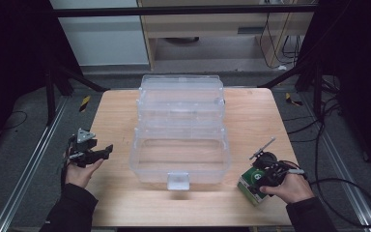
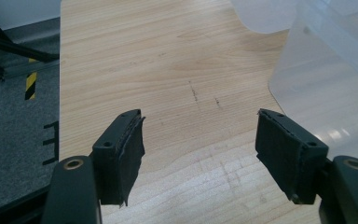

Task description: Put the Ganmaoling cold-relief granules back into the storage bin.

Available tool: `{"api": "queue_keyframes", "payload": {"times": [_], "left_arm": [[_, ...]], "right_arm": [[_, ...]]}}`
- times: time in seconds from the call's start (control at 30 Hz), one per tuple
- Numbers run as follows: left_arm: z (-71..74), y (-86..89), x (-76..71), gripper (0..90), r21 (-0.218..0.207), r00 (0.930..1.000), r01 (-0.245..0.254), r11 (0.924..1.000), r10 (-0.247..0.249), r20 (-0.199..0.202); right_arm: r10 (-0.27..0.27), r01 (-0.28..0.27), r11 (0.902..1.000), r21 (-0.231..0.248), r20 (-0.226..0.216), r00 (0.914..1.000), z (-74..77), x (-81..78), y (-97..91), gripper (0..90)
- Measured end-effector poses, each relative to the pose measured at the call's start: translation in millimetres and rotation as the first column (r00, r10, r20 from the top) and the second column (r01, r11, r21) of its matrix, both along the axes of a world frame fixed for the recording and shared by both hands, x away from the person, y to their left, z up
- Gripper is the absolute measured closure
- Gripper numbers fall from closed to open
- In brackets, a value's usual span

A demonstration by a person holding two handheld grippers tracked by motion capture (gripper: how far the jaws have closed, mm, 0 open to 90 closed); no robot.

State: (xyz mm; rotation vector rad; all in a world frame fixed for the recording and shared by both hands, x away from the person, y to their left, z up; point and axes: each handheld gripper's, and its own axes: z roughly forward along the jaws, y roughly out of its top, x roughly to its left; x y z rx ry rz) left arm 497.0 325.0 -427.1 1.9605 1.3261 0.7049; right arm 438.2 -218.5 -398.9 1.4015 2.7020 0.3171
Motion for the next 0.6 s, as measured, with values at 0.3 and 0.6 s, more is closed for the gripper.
{"api": "queue_keyframes", "payload": {"times": [0.3,0.6], "left_arm": [[-1.1,-0.9,0.3,31.5,0.001,1.0,0.002,1.0,-0.002,-0.005],[-1.3,-1.5,0.4,31.5,0.004,1.0,0.004,1.0,-0.004,-0.005]], "right_arm": [[-0.016,0.015,0.9998,0.016,0.049,0.9987,19.4,1.3,-5.1,17.8],[-0.01,0.007,0.9997,0.025,0.114,0.9935,42.9,3.5,-8.6,17.8]]}}
